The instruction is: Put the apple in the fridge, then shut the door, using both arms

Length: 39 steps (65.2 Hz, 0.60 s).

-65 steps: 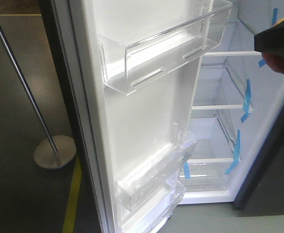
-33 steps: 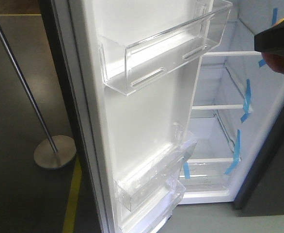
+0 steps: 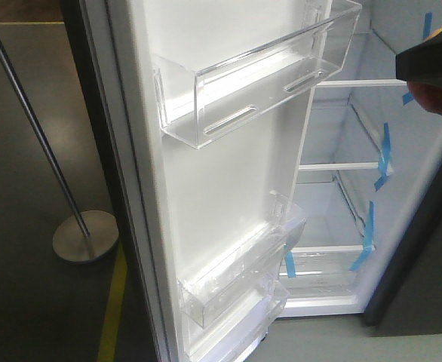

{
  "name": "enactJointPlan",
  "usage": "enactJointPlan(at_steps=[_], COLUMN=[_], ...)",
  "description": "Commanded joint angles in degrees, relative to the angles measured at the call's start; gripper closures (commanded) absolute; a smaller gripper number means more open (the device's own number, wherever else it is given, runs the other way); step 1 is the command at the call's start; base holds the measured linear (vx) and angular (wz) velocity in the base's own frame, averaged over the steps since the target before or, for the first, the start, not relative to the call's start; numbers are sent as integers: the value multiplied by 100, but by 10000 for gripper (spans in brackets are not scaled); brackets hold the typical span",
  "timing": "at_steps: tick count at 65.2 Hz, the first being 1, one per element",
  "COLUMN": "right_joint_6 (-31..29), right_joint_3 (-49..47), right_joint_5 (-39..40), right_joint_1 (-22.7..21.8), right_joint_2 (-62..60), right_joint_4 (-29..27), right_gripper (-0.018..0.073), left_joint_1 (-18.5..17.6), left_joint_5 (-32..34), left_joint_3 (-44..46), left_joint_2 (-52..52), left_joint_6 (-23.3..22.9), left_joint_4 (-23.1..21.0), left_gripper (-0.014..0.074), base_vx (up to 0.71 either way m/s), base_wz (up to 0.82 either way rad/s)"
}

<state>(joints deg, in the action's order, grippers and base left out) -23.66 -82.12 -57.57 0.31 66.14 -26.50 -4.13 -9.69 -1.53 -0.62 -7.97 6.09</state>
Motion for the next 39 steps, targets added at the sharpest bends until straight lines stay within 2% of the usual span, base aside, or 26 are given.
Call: enactJointPlan(at_steps=[1,13,21,25,29,34,39], right_joint_6=[-35,-35,-182,-724,-1570,-2727,-3780], right_joint_3=[-168,-168,-168,-180,-243,-476,-783], right_joint_5=[390,569,1398,1806,2205,2189,1994], right_joint_1=[-24,-24,-24,-24,-24,-17,-17], right_joint_2=[-117,-117,-117,-110,-47,204,583], right_joint_4=[-146,-209,-650,-1208,-2079,-3517,-4581], right_gripper=[381,381,381,381,381,381,381], left_joint_1=[4,4,4,4,4,4,4], left_joint_5=[409,409,409,409,409,409,409], left_joint_3=[-88,-88,-88,-88,-88,-88,-88], left_joint_2=[-94,-94,-94,-94,-94,-94,-94], left_joint_6=[-36,-36,-36,-36,-36,-36,-36], left_joint_4=[-6,-6,-6,-6,-6,-6,-6], left_gripper=[604,604,604,604,604,604,604], base_vx=[0,0,0,0,0,0,0], base_wz=[0,0,0,0,0,0,0])
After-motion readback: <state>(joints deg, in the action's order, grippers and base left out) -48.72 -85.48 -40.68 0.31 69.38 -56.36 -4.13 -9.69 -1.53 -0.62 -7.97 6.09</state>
